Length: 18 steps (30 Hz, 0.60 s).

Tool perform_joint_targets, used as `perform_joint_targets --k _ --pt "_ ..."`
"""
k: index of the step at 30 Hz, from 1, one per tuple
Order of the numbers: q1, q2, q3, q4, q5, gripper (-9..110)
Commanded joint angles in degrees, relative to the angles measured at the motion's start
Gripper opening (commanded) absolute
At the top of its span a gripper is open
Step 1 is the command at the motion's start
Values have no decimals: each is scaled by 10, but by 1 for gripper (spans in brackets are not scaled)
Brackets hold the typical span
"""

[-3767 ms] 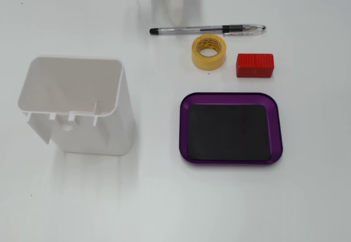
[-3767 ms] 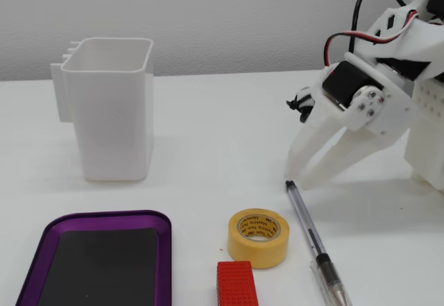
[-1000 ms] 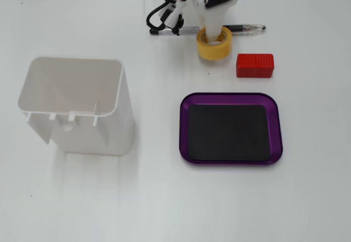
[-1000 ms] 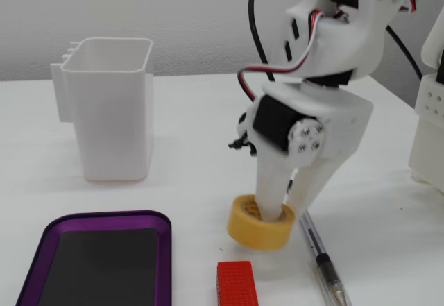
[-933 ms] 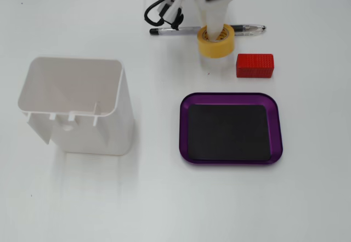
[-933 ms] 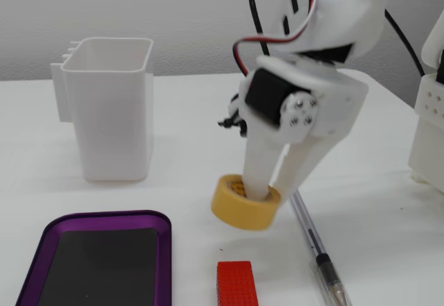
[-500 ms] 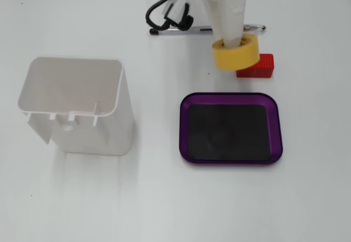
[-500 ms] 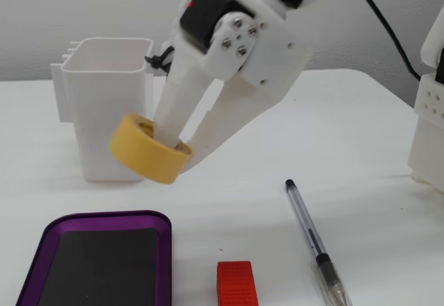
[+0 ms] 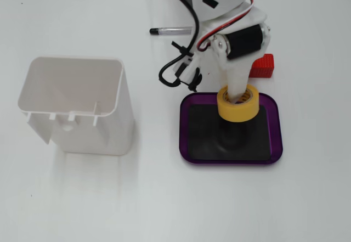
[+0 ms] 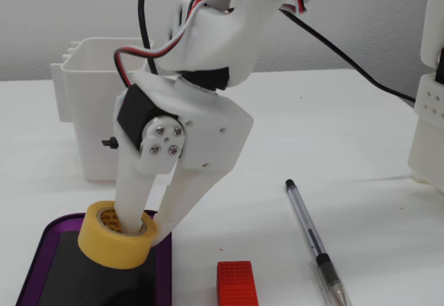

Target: Pick up the yellow tape and place it in the box.

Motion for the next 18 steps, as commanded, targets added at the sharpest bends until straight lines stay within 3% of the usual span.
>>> perform_joint_targets --k 1,9,18 --pt "17 2 -25 -6 -3 2" --pt "28 4 -56 65 -2 10" --pt "23 61 -266 332 6 10"
